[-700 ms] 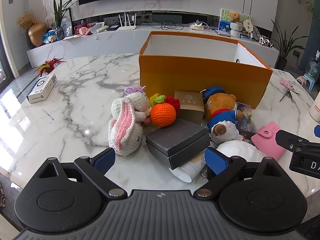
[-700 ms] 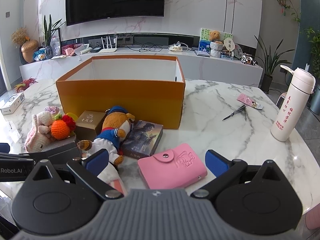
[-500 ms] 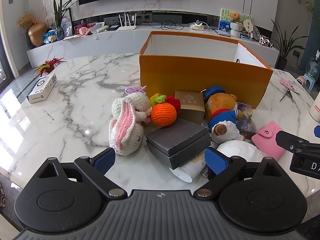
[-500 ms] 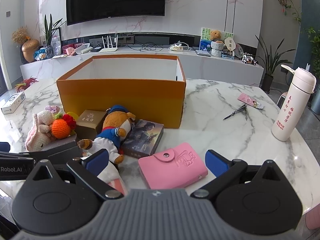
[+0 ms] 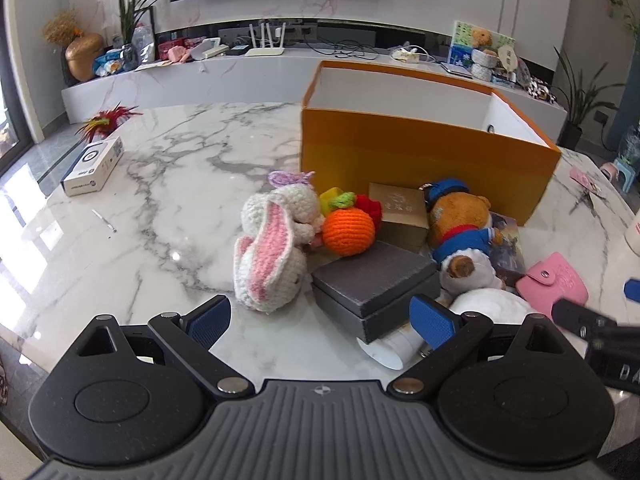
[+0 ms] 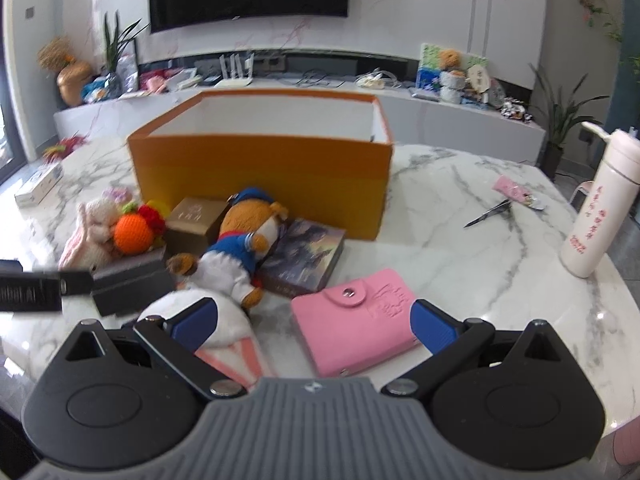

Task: Organize objects
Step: 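Grasp the white panda plush with the right tool while the left tool grasps the black gift box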

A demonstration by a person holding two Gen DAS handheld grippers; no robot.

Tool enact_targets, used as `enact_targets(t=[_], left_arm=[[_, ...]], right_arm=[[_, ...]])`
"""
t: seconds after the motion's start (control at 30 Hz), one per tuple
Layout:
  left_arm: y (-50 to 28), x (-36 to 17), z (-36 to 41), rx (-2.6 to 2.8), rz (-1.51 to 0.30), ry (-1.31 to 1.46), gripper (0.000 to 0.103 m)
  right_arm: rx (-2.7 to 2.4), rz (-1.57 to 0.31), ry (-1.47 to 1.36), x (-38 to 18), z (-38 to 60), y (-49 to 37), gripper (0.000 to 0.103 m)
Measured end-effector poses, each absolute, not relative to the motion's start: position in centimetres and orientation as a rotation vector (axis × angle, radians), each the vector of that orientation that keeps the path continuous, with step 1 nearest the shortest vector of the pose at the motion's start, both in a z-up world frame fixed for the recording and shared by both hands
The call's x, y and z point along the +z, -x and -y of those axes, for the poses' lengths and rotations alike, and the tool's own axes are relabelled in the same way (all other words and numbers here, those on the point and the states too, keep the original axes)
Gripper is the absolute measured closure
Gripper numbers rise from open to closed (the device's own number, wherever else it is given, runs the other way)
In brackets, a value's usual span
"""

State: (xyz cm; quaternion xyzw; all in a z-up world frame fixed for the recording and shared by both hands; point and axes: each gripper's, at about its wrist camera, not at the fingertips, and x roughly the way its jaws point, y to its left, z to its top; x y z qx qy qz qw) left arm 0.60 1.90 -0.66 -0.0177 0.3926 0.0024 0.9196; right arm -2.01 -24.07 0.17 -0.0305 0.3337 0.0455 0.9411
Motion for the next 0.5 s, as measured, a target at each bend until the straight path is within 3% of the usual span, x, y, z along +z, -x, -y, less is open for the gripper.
enact_targets(t=[0.5], left_arm=[[-2.0,-1.5,-3.6,-0.034,-0.816,0.095,0.000]], right_arm=[[0.356,-0.714,0.192,-1.8,19.8,2.1,0.001]])
